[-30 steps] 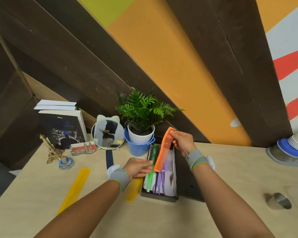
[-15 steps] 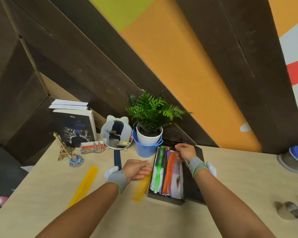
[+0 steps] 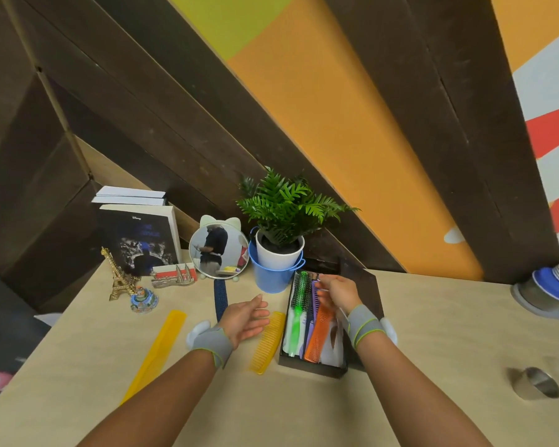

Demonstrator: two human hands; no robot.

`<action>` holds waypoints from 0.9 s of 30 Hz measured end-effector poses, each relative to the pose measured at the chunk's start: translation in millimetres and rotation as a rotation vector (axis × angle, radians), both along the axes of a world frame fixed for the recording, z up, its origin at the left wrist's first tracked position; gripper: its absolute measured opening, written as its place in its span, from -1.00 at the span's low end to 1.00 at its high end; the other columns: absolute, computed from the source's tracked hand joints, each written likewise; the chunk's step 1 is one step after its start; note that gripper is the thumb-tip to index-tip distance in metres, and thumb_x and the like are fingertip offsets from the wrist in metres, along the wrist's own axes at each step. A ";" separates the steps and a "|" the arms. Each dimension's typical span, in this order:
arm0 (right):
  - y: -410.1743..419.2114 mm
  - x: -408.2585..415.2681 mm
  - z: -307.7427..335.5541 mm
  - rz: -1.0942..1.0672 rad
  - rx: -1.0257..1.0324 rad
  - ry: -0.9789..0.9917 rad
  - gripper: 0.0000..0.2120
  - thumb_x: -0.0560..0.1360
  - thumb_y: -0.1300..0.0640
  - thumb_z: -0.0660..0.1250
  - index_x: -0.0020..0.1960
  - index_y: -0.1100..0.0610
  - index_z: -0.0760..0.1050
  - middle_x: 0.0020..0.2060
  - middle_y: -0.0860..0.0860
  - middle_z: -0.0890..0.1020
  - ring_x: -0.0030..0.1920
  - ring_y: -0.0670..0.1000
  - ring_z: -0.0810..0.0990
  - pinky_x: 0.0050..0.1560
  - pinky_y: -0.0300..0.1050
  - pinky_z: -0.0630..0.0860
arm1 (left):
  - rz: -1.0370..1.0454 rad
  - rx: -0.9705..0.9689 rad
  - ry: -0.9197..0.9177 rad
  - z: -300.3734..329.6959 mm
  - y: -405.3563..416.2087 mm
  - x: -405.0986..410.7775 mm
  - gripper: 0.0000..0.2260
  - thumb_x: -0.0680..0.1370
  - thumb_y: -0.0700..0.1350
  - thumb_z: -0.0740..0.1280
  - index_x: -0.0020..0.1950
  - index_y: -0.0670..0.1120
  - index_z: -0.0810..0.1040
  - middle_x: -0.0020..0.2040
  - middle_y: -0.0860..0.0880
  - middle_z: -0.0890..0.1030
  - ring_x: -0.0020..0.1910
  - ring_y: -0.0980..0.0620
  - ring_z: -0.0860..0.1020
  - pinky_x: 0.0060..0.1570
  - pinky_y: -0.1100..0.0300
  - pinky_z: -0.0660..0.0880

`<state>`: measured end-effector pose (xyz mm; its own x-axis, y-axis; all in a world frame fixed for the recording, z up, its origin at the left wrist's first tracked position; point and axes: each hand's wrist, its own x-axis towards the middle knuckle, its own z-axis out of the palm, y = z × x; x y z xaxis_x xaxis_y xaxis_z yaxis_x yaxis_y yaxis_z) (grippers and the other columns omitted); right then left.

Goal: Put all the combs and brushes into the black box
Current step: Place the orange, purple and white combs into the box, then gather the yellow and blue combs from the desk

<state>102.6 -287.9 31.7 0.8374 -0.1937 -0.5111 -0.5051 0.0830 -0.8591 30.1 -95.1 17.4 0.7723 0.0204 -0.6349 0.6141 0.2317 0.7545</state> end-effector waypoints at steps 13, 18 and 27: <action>84.0 -49.9 -7.0 0.121 -0.004 -0.033 -0.79 0.51 0.34 0.24 -0.27 0.13 0.41 -0.40 0.08 0.47 -0.71 -0.22 0.42 -0.63 -0.37 0.41 | 0.120 0.163 0.020 -18.7 70.7 -24.3 -0.82 0.56 -0.14 0.27 -0.24 -0.14 0.47 -0.33 -0.08 0.48 -0.70 0.21 0.46 -0.66 0.42 0.32; 105.3 -69.8 -26.7 0.435 -0.525 -0.040 -0.69 0.50 0.21 0.30 0.20 0.32 0.52 0.01 0.26 0.64 -0.04 0.09 0.66 0.02 -0.11 0.53 | 0.077 0.212 0.039 -18.9 90.6 -27.3 -0.84 0.56 -0.12 0.27 -0.21 -0.11 0.47 -0.30 -0.06 0.49 -0.69 0.24 0.48 -0.64 0.43 0.35; 136.9 -105.1 -55.7 0.692 -1.174 -0.009 -0.46 0.57 0.09 0.09 0.46 0.34 0.13 0.43 0.21 0.29 0.46 0.11 0.23 0.48 -0.06 0.11 | -0.052 0.204 0.071 -17.7 122.8 -30.0 -0.82 0.56 -0.13 0.27 -0.24 -0.10 0.45 -0.30 -0.04 0.48 -0.68 0.25 0.48 -0.64 0.44 0.34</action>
